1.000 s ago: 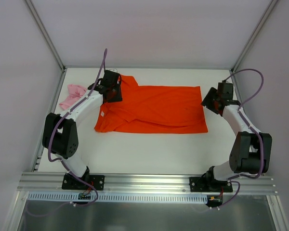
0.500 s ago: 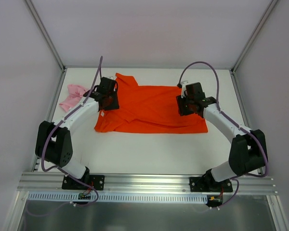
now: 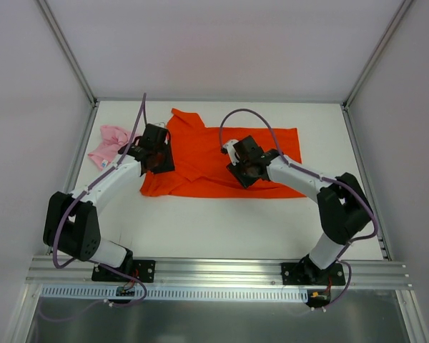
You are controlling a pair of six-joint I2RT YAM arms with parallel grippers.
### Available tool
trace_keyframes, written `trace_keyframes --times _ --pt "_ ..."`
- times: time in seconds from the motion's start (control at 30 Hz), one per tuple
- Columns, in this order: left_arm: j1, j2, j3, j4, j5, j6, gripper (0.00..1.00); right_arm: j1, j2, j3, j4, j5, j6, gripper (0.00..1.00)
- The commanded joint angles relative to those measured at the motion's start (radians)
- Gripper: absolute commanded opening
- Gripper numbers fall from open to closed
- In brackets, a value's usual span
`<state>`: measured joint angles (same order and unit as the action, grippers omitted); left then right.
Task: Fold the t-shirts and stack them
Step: Fold the flattened tshirt in 1/3 of the way
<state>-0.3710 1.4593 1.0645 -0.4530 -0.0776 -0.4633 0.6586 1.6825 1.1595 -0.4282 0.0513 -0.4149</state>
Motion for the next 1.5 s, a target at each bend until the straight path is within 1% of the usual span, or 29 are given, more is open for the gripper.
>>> trace_keyframes --times 0.0,0.53,0.57,0.7,0.73,0.93,1.0,1.07,1.27,1.47 --pt "0.01 -0.054 -0.015 0.016 0.024 -0.012 0.29 0.022 0.022 0.043 0.006 0.071 -0.041 0.41" --pt "0.01 -0.08 -0.061 0.011 0.015 0.002 0.29 0.044 0.16 0.1 0.046 0.088 -0.056 0.37" --pt "0.01 -0.083 -0.061 0.01 0.012 0.005 0.29 0.044 0.166 0.103 0.046 0.087 -0.055 0.35" --pt "0.01 -0.089 -0.06 -0.003 -0.004 0.012 0.29 0.044 0.186 0.111 0.045 0.088 -0.048 0.33" --pt "0.01 -0.089 -0.061 -0.003 -0.005 0.014 0.29 0.044 0.187 0.111 0.045 0.094 -0.044 0.24" --pt "0.01 -0.094 -0.066 -0.006 -0.005 0.012 0.29 0.047 0.161 0.111 0.045 0.12 -0.028 0.05" --pt "0.01 -0.096 -0.067 -0.004 -0.004 0.012 0.29 0.05 0.143 0.115 0.046 0.139 -0.033 0.05" --pt "0.01 -0.096 -0.064 -0.006 -0.002 0.012 0.29 0.052 0.126 0.123 0.046 0.159 -0.038 0.09" --pt "0.01 -0.1 -0.058 -0.007 -0.001 0.017 0.29 0.058 0.115 0.16 0.031 0.189 -0.056 0.07" --pt "0.01 -0.111 -0.063 -0.012 0.001 0.018 0.29 0.061 0.14 0.178 0.032 0.211 -0.067 0.06"
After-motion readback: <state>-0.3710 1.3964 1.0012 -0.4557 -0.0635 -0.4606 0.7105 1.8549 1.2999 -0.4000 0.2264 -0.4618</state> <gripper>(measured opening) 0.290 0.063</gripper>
